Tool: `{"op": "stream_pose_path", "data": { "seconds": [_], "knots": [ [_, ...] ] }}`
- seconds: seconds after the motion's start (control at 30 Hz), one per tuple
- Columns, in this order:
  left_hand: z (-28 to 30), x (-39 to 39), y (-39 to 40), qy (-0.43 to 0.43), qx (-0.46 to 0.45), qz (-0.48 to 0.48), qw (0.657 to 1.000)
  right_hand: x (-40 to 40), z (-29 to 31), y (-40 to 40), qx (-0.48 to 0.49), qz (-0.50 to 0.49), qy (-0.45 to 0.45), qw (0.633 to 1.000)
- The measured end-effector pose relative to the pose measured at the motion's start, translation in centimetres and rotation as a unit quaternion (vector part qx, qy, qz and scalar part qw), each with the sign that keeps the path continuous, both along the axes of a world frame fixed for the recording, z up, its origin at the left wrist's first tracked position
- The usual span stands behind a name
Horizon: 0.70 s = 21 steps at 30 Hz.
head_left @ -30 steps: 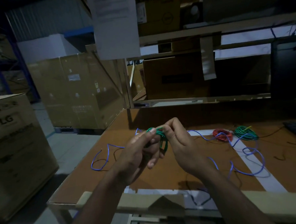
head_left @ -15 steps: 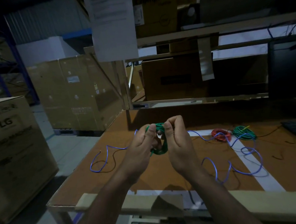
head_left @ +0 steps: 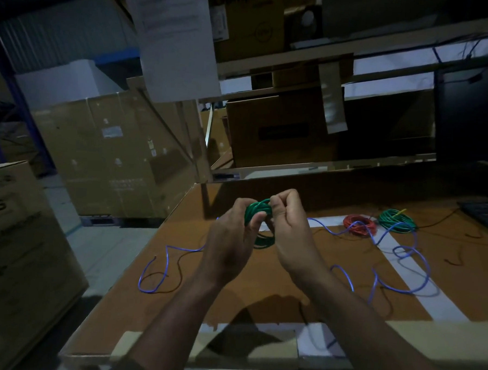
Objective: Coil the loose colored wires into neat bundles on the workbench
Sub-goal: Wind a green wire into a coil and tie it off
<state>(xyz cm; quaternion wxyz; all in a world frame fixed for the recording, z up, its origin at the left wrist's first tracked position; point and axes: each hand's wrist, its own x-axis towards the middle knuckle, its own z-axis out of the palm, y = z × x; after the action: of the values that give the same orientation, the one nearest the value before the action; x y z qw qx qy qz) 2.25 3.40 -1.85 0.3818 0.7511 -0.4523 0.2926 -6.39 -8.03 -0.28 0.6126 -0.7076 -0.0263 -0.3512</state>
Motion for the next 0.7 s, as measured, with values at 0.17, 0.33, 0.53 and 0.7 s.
{"op": "stream_pose_path", "data": {
  "seconds": [0.17, 0.33, 0.53, 0.7],
  "knots": [
    [-0.4, 1.4, -1.1, 0.017, 0.018, -0.034, 0.999, 0.3, 0.6, -2.8, -0.033, 0.012, 0.082, 0.996],
    [-0.5, 2.3, -3.1, 0.007, 0.013, -0.050, 0.999, 1.2, 0.6, -5.3, 0.027, 0.048, 0.143, 0.988],
    [-1.7, 2.7, -5.7, 0.042, -0.058, -0.049, 0.996, 3.0, 0.5, -7.3, 0.188, 0.113, 0.204, 0.954],
    [-2.6, 3.8, -7.3, 0.064, -0.051, -0.024, 0.996, 4.1, -0.2, -8.3, 0.197, 0.111, 0.215, 0.950]
  ]
}}
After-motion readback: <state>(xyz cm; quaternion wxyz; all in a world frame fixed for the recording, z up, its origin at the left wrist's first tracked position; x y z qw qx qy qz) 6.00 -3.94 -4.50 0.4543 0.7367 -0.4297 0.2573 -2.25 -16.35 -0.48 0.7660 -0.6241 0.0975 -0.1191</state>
